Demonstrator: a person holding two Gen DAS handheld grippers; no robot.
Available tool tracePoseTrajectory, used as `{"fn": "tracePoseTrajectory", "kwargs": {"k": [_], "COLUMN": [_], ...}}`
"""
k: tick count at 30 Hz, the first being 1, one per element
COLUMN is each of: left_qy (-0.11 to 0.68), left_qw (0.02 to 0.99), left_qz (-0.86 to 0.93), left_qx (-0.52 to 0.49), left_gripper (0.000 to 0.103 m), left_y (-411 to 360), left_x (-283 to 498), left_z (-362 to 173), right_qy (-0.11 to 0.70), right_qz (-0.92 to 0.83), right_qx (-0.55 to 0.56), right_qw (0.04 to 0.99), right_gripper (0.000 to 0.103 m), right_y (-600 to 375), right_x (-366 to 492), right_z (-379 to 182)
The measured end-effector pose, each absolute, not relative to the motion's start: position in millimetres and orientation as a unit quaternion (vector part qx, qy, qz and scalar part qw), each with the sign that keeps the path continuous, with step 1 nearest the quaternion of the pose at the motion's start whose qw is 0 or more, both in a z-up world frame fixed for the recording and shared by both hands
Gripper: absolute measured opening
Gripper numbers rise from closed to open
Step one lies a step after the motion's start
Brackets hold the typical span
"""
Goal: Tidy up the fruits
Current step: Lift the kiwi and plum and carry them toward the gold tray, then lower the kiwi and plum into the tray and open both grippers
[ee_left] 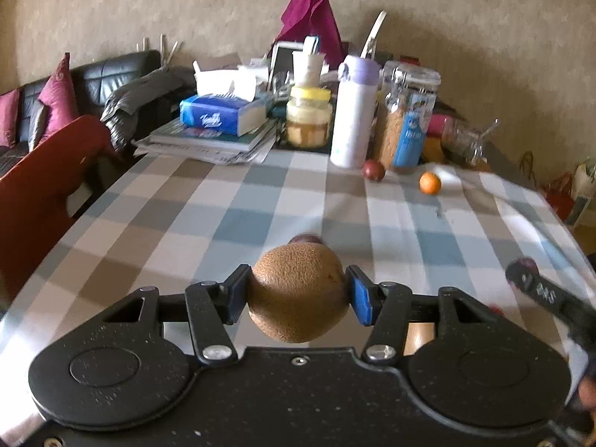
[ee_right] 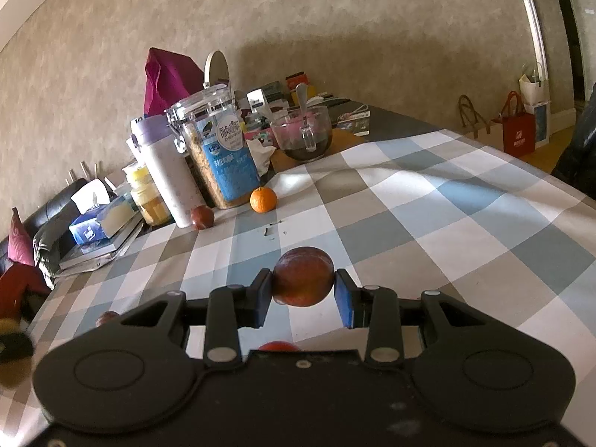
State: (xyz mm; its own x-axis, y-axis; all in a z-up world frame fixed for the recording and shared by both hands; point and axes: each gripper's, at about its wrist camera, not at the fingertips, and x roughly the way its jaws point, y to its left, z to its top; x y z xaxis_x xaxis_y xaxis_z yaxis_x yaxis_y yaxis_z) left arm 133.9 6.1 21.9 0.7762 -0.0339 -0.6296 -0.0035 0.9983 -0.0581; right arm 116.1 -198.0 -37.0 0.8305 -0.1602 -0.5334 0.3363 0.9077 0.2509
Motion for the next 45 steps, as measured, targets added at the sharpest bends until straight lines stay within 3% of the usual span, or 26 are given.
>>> {"fn": "tracePoseTrajectory", "kwargs": {"k": [12, 28, 45], "left_qy": [0.378, 0.41, 0.438], "left_qw": [0.926, 0.912, 0.899], "left_qz": [-0.021, -0.031, -0.028], "left_qx": [-0.008, -0.002, 0.008], "left_gripper": [0.06, 0.06, 0.06], "left_y": [21.1, 16.3, 11.6], "left_x": [78.3, 59.5, 42.7], "left_z": [19.4, 5.2, -2.4], "right_qy": [0.271, 0.316, 0.391], "right_qz": [-0.114, -0.001, -0.003], "right_qx": [0.162, 0.114, 0.129], "right_qw": [0.942, 0.942, 0.911], "right_gripper": [0.037, 0.037, 0.037], "right_y": [-194.8, -160.5, -145.4], "right_x": [118.9, 45.3, -30.0], "right_z": [-30.3, 53.6, 31.1]}}
